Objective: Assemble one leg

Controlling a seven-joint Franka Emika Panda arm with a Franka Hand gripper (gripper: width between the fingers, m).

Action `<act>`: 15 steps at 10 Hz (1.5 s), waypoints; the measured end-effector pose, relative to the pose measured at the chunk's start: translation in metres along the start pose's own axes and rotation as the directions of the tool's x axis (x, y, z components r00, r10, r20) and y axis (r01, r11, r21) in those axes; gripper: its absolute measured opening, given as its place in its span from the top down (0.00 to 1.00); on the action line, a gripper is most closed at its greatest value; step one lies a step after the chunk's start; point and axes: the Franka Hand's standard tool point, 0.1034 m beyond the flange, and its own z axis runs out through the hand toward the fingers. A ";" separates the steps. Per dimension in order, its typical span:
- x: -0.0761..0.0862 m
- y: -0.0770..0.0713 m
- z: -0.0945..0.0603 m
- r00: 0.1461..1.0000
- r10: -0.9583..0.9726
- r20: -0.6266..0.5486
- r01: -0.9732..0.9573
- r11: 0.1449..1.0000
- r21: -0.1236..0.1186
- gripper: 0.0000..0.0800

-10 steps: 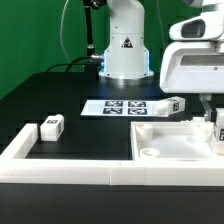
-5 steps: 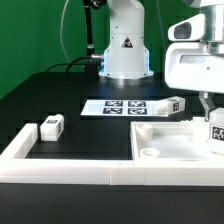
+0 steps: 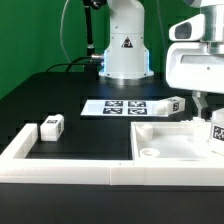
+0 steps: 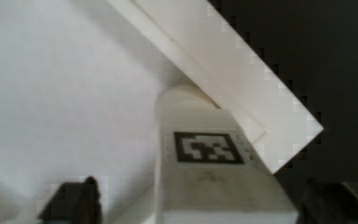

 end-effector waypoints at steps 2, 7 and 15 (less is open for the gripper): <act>0.000 0.000 0.000 0.977 -0.213 -0.006 0.213 0.977 -0.006 0.20; 0.002 -0.003 -0.002 0.747 -0.665 -0.011 0.664 0.747 -0.029 0.19; 0.007 0.001 -0.003 0.419 -0.908 0.006 0.907 0.418 -0.048 0.20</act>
Offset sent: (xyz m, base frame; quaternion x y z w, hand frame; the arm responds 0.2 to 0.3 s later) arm 0.0062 0.0050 0.0032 -0.0084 0.0177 -0.2249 0.9742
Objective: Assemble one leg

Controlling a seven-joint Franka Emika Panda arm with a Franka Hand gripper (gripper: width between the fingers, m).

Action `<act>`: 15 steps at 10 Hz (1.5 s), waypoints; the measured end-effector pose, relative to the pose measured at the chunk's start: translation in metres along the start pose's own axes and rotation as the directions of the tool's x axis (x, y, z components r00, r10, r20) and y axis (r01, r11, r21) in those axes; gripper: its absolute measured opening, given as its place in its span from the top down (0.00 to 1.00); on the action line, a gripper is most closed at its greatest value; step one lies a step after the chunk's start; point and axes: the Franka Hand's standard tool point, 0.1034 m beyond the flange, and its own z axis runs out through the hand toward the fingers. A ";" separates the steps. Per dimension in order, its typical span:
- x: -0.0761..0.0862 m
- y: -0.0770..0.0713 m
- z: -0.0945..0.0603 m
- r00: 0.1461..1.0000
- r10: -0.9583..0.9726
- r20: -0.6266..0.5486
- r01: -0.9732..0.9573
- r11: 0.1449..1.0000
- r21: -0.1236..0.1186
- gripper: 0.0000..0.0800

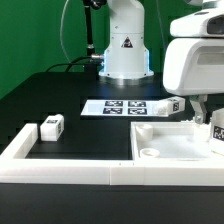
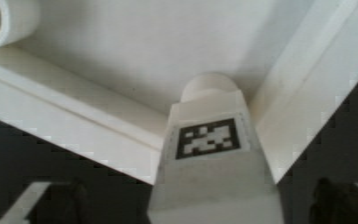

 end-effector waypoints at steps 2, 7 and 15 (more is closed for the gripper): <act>0.000 0.000 0.000 0.999 0.039 -0.001 -0.039 0.999 0.000 0.63; 0.000 -0.001 0.000 0.906 0.422 0.000 -0.422 0.906 0.012 0.63; 0.000 -0.005 0.001 0.222 0.973 0.060 -0.975 0.221 0.028 0.64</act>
Offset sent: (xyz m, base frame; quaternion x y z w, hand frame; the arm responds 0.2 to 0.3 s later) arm 0.0000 0.0000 0.0000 0.0000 0.0000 0.1296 0.9916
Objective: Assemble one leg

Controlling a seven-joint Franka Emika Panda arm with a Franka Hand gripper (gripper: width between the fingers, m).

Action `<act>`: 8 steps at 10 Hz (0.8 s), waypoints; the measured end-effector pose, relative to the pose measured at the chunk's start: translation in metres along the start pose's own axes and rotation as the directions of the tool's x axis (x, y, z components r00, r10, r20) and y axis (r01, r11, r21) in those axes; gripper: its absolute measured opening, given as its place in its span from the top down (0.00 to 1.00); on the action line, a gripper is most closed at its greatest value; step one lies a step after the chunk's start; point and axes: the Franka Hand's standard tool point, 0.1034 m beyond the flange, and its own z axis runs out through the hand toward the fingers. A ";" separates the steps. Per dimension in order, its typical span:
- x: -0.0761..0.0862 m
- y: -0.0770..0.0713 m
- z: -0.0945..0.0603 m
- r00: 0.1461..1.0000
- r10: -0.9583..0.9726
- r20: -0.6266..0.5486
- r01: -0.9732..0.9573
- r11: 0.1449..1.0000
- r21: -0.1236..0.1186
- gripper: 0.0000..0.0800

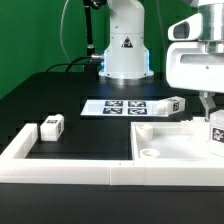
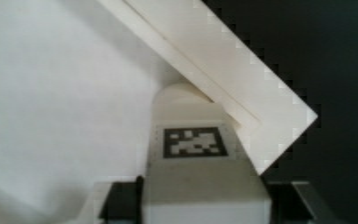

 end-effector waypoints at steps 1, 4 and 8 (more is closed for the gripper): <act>0.000 0.000 0.000 1.000 0.022 0.000 -0.022 1.000 0.000 0.63; -0.001 0.000 0.000 0.986 -0.166 -0.006 0.166 0.986 -0.010 0.35; 0.000 -0.001 -0.001 0.884 -0.468 -0.010 0.468 0.883 -0.025 0.20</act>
Offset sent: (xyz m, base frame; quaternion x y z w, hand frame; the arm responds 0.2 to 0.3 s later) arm -0.0040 -0.0020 0.0010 -0.0292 0.0121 -0.1634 0.9861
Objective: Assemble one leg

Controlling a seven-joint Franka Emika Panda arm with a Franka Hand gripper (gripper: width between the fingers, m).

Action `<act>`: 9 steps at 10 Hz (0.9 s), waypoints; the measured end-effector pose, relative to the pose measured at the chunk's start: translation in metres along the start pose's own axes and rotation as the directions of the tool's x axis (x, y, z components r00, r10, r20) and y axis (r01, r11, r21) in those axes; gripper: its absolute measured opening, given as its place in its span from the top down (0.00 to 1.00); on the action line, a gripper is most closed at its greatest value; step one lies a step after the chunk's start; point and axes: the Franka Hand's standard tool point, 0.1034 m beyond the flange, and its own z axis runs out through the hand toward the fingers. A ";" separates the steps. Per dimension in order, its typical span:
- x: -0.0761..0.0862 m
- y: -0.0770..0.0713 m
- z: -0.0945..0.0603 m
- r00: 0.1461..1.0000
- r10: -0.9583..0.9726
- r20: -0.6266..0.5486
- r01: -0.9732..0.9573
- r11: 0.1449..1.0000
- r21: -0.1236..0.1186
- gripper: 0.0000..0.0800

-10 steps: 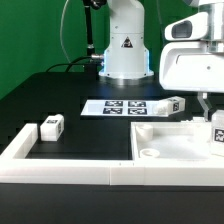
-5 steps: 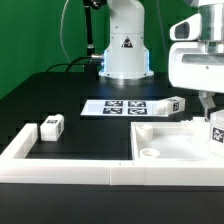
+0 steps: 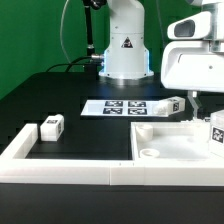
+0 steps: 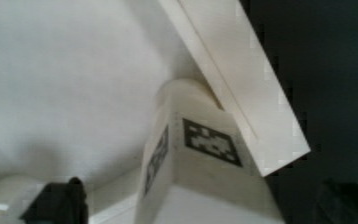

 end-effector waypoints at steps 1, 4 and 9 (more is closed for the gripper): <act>0.000 0.000 0.001 0.990 -0.142 -0.009 0.141 0.990 -0.012 0.19; 0.000 0.000 0.005 0.892 -0.453 -0.010 0.452 0.891 -0.032 0.19; 0.004 0.004 0.003 0.695 -0.719 0.000 0.718 0.695 -0.041 0.35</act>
Offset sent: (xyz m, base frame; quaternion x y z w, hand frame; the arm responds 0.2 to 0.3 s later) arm 0.0044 0.0082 -0.0004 -0.0104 0.0127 -0.2346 0.9720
